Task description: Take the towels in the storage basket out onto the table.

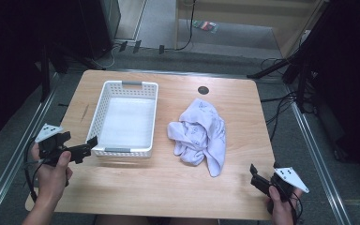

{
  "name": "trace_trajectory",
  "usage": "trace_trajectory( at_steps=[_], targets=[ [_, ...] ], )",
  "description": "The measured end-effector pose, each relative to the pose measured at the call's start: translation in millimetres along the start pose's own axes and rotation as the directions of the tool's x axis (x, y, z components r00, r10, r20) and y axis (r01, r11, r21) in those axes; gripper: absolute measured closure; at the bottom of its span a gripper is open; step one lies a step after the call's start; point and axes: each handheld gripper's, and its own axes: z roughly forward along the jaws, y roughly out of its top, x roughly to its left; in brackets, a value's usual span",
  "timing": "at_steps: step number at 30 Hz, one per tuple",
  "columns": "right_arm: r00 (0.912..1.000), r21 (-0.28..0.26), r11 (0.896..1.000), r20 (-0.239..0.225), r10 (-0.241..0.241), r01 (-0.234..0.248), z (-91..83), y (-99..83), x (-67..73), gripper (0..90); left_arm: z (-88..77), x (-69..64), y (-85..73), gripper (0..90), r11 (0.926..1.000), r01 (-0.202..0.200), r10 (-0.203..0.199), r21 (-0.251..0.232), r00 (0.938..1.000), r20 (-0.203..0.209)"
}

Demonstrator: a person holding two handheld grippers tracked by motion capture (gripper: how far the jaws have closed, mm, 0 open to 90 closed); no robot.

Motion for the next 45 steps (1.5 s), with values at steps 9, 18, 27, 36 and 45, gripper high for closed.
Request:
trace_trajectory(
  at_steps=[9, 18, 27, 36, 45],
  targets=[
    [1.0000, 0.003, 1.000, 0.004, 0.003, -0.003, -0.6, -0.3, -0.6, 12.7, -12.5, 24.3, -33.4, 0.3, 0.9970, 0.025, -0.025, -0.074, 0.9996, -0.009],
    [0.9998, 0.004, 1.000, 0.013, 0.012, -0.012, -0.9, -0.5, -0.8, 12.7, -12.7, 58.2, -63.3, 0.3, 0.9945, 0.081, -0.084, -0.067, 0.9951, -0.052],
    [0.9999, 0.001, 1.000, 0.012, 0.009, -0.009, -1.0, -0.5, -1.1, 12.7, -14.9, 85.9, -74.1, 0.3, 0.9949, 0.066, -0.073, -0.076, 0.9928, -0.095],
    [1.0000, 0.003, 1.000, 0.002, 0.004, -0.004, -0.8, -0.5, -1.1, 12.6, -11.4, 103.5, -82.7, 0.3, 0.9930, 0.085, -0.093, -0.082, 0.9897, -0.108],
    [1.0000, 0.007, 1.000, -0.002, 0.001, -0.001, -0.8, -0.5, -0.4, 12.5, -5.7, 98.2, -86.7, 0.3, 0.9978, 0.050, -0.056, -0.044, 0.9897, -0.132]
  ],
)
